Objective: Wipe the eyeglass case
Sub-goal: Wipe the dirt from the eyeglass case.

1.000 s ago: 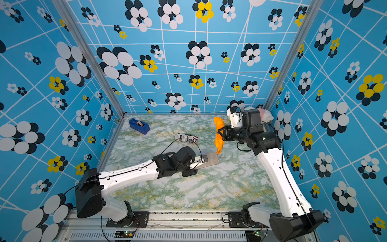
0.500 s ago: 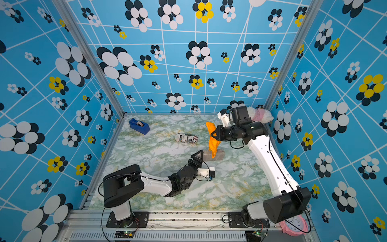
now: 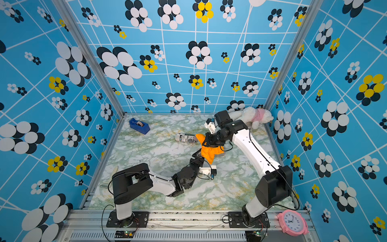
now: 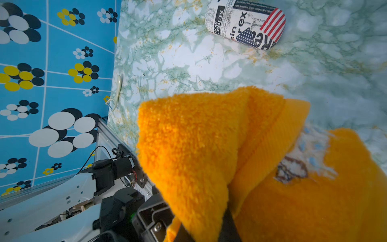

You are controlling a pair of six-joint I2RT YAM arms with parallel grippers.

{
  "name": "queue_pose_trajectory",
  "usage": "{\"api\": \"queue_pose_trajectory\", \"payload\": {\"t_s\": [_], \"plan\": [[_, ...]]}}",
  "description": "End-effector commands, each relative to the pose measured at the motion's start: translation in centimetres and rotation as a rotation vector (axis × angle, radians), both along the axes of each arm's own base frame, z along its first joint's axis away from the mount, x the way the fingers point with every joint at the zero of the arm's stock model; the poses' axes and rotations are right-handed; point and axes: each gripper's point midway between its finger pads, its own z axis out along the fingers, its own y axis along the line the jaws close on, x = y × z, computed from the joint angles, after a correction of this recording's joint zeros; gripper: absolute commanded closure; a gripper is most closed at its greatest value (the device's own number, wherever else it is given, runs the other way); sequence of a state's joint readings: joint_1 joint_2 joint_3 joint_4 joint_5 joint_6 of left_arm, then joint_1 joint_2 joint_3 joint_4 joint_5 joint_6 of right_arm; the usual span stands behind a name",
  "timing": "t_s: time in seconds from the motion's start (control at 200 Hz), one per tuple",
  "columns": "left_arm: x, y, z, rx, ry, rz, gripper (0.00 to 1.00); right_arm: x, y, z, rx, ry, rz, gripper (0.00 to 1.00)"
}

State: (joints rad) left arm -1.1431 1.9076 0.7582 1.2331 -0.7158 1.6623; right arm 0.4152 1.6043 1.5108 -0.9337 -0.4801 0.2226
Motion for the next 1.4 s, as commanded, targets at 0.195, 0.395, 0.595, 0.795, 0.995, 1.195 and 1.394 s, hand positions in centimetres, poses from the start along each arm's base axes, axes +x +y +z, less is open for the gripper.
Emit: {"api": "queue_pose_trajectory", "payload": {"t_s": [0.195,0.395,0.595,0.795,0.995,1.195,1.394], "plan": [[1.2,2.9,6.5,-0.259,-0.08,0.081,0.88,-3.0,-5.3,-7.2,-0.289,0.102,-0.014,1.0],[1.0,3.4,6.3,-0.269,-0.069,0.083,0.88,-3.7,-9.1,-8.4,-0.353,0.104,-0.098,1.0],[0.7,3.1,5.8,-0.257,-0.06,0.059,0.88,-2.1,-6.8,-5.9,-0.265,0.061,-0.073,1.0],[0.6,2.5,5.5,-0.238,-0.067,0.046,0.88,-2.0,-0.8,-2.7,-0.245,0.007,0.102,1.0],[0.3,2.5,5.5,-0.229,-0.07,0.041,0.88,-2.3,0.3,-1.6,-0.259,-0.012,0.165,1.0],[0.1,3.0,5.9,-0.24,-0.071,0.049,0.88,-0.6,-5.7,-4.7,-0.439,-0.003,0.053,1.0],[-0.2,3.2,5.8,-0.227,-0.071,0.04,0.88,-0.2,-7.7,-4.7,-0.433,-0.008,-0.015,1.0]]}}
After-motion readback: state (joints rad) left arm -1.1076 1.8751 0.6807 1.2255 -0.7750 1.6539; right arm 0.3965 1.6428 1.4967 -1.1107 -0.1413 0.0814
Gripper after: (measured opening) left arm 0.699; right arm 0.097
